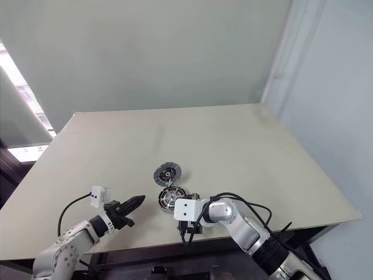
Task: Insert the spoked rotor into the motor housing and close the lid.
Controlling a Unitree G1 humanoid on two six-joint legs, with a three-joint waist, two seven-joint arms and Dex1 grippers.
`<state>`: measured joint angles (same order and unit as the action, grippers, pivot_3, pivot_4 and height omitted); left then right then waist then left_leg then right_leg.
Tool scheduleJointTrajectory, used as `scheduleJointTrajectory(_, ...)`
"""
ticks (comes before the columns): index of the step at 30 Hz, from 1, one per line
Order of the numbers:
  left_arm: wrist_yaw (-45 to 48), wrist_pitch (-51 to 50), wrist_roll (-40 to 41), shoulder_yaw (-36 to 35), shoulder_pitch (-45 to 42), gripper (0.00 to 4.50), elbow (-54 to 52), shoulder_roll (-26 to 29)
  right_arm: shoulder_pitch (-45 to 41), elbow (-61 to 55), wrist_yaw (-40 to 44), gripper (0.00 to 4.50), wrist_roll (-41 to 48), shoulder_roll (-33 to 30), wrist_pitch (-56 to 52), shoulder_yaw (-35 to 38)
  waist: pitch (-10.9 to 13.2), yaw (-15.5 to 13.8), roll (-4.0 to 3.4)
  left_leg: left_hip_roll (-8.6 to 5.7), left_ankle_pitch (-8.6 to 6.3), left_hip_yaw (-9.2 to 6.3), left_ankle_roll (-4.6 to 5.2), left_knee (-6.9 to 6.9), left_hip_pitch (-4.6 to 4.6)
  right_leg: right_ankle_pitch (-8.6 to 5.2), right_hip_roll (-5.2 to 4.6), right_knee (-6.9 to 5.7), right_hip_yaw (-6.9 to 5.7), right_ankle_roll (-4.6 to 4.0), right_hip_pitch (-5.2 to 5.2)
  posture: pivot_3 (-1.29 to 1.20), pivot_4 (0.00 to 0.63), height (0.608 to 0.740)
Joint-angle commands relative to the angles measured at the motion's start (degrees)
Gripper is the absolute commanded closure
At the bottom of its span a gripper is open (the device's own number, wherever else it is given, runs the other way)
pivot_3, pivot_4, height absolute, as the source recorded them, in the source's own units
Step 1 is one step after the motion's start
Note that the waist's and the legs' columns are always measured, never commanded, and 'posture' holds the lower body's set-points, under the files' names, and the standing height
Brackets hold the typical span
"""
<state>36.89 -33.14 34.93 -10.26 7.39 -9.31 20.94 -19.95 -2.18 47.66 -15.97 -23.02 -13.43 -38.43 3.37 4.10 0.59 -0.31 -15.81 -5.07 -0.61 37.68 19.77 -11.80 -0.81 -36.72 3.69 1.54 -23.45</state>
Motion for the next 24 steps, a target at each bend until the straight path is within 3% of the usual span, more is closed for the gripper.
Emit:
scheduleJointTrajectory(1,0.6,1.1,-0.5,0.3,-0.2,4.50,-2.1,0.9,-2.2,0.7,-0.4,0.04,-2.6,0.1,1.1,-0.1,0.0,0.0,0.00,0.00,0.00,0.00,0.00,0.01,0.00,0.00,0.00,0.00,0.00,0.00,0.01,0.00,0.000,0.740)
scheduleJointTrajectory(11,0.7,0.8,-1.5,2.8,-1.1,4.50,-2.6,1.4,-4.4,3.1,-1.0,0.04,-5.1,1.0,2.2,0.5,0.0,0.0,0.00,0.00,0.00,-0.02,0.00,0.00,0.00,0.00,0.00,-0.01,-0.02,0.00,0.01,0.00,0.000,0.740)
scheduleJointTrajectory(17,0.8,0.5,-2.0,3.5,-1.5,4.50,-2.6,2.0,-5.7,-2.4,3.0,0.04,-5.1,1.2,-6.7,1.4,0.0,0.0,-0.01,0.00,0.00,-0.03,0.00,0.01,0.00,0.00,0.00,-0.02,-0.02,0.00,0.01,0.00,0.000,0.740)
scheduleJointTrajectory(24,0.8,0.1,-2.5,4.2,-2.4,4.50,-2.4,2.1,-10.8,-3.9,10.0,0.04,-8.7,1.6,-14.2,-3.9,0.0,0.0,-0.02,0.01,0.00,-0.06,0.00,0.01,-0.01,0.00,0.00,-0.02,-0.05,0.00,0.00,0.00,0.000,0.740)
